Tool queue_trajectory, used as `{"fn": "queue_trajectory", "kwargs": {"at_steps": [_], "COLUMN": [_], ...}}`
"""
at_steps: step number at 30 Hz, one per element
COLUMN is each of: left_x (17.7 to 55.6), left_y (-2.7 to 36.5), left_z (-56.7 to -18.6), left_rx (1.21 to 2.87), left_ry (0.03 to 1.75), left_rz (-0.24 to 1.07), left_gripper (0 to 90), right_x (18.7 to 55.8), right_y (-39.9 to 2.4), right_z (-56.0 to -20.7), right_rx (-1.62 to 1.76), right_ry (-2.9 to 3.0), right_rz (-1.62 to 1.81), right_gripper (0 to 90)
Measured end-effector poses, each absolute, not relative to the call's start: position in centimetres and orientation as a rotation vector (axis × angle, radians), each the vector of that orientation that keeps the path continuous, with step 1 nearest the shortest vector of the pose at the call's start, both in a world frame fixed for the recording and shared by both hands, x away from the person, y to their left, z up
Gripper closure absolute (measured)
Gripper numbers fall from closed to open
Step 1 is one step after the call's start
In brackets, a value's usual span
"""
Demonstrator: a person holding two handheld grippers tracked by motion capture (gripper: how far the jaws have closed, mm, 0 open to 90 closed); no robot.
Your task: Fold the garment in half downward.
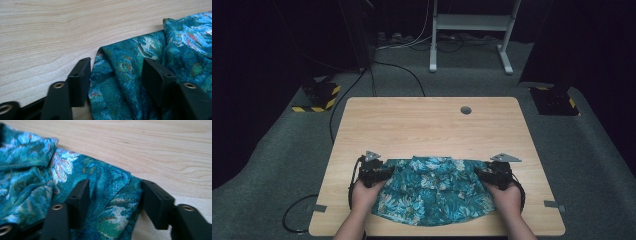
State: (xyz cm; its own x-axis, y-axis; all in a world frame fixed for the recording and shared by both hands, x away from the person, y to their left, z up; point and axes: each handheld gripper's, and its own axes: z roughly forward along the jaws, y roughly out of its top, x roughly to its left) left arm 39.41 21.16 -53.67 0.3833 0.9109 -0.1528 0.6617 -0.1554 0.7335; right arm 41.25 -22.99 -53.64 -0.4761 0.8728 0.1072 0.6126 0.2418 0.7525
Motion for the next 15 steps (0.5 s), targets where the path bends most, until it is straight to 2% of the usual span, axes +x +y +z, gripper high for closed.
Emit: {"fn": "queue_trajectory", "kwargs": {"at_steps": [3,7,9,11,15], "left_x": [39.2,39.0,39.0,39.1,39.7], "left_y": [20.7,20.2,20.0,20.0,20.0], "left_z": [-53.7,-53.8,-53.9,-53.9,-53.8], "left_rx": [1.925,1.930,1.930,1.928,1.914], "left_ry": [1.320,1.302,1.297,1.299,1.315], "left_rz": [0.443,0.436,0.435,0.420,0.398], "left_gripper": [52.5,72.9,78.7,82.7,84.3], "right_x": [41.1,40.9,40.9,40.8,40.9], "right_y": [-22.9,-23.1,-23.2,-23.1,-23.0], "right_z": [-53.7,-53.8,-53.9,-54.0,-53.9], "right_rx": [1.343,1.313,1.311,1.312,1.297], "right_ry": [2.192,2.180,2.183,2.176,2.183], "right_rz": [1.052,1.044,1.069,1.084,1.064], "right_gripper": [52.4,70.3,81.1,83.6,84.1]}}
